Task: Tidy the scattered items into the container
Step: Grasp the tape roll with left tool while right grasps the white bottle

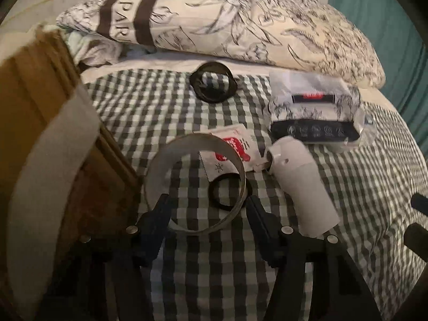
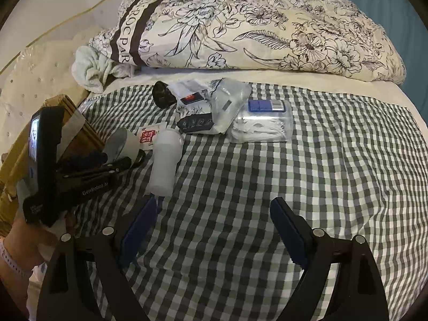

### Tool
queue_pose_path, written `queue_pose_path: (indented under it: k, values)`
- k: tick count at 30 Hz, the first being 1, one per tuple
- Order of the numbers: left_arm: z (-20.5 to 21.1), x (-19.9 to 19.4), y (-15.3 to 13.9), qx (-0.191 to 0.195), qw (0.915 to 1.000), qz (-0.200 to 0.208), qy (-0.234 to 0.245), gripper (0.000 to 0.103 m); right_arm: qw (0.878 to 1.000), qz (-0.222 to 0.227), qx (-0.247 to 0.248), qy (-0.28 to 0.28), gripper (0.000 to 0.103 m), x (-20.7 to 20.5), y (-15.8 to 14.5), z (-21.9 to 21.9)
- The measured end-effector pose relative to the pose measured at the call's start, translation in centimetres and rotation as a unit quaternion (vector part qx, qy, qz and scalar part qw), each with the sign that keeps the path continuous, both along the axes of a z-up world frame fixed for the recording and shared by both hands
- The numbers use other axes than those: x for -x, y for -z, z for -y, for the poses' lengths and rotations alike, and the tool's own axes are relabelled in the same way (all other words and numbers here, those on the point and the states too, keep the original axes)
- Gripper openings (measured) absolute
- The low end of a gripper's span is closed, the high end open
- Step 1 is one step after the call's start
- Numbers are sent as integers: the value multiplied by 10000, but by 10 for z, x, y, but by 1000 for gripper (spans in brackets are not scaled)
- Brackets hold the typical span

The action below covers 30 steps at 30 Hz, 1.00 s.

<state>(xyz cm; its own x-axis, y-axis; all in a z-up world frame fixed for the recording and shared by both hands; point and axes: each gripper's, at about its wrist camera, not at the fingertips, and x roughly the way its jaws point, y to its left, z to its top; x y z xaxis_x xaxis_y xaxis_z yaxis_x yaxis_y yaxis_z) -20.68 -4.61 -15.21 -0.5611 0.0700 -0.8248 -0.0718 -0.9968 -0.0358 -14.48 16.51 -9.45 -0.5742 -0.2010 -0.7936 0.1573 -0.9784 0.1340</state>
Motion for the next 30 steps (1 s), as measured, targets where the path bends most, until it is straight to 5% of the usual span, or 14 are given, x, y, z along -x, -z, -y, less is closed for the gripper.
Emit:
queue_pose_path:
  k: [6,8,10,16,26,30]
  values:
    - [8,13,18,-467,9985,289,-31,59,9999,108,-73,-49,87,6,7,12]
    - [12,13,17,-577,9980,250,-109,48,9999,135,-87,-63,87,8,10,15]
    - [10,10,16,-650,9977,214,17,22,9998,161,-28,-64,87,13,12,18]
    - [0,-29,2,-287,9995,-55,132,16,9996,95,101,-265,84,30,16,40]
    - [4,-83,-29,-334,9992,-142,154,13,9936,904,426,-533,33,65,63,72]
    - [11,-96,-36,-626,9979,-147,123,13,9935,855,580,-484,32,53,57,65]
